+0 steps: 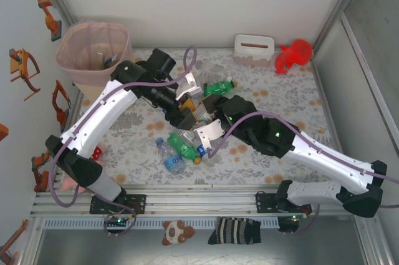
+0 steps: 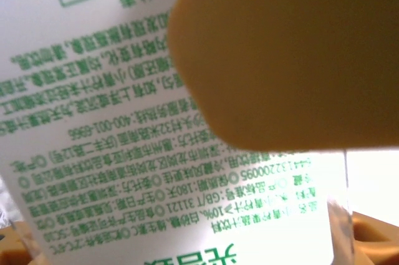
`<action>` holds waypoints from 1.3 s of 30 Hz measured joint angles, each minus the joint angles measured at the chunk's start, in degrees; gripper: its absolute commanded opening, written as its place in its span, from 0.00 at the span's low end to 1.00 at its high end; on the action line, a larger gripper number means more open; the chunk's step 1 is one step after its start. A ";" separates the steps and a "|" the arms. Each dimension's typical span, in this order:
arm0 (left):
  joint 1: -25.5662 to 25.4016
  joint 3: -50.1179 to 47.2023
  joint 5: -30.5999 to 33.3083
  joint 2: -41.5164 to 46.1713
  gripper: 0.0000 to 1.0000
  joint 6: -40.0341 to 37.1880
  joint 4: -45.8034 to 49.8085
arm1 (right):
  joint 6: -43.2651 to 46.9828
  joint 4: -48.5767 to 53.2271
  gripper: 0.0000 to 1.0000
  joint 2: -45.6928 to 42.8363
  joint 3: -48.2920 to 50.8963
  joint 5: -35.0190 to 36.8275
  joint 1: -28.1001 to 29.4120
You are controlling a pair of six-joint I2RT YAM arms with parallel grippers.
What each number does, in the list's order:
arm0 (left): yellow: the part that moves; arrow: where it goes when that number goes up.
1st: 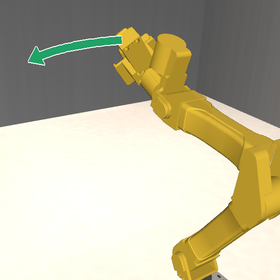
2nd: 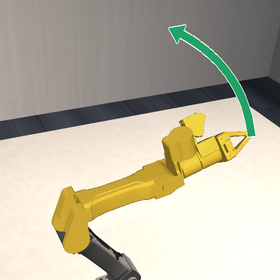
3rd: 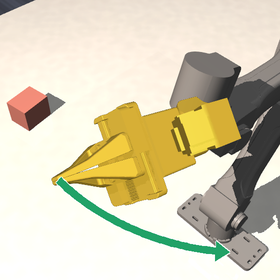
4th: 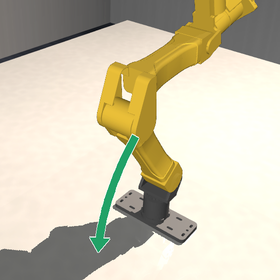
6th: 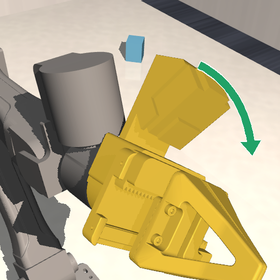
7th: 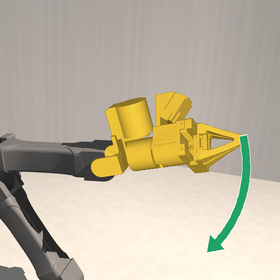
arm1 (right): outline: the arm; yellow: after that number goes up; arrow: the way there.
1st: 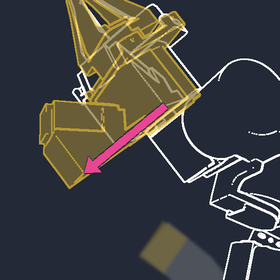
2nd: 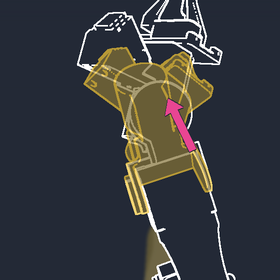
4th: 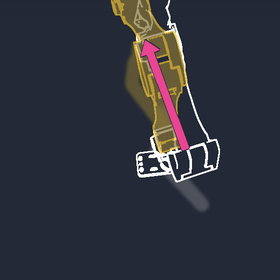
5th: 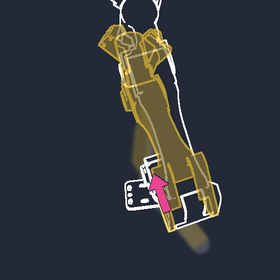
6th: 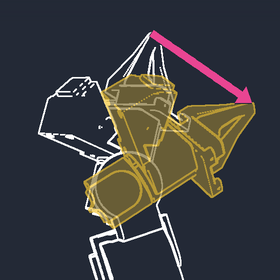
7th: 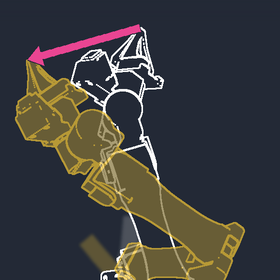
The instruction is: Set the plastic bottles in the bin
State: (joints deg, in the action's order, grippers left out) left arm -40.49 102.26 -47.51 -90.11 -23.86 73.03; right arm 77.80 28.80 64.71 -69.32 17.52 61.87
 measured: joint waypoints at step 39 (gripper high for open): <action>9.94 -0.39 8.94 6.93 0.30 5.92 -6.71 | -20.00 1.40 0.75 -6.01 -0.44 2.21 -1.46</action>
State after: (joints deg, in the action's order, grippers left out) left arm -30.55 101.86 -38.57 -83.18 -17.93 66.32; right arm 57.80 30.20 58.70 -69.76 19.73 60.40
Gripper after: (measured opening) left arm 0.367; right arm 0.754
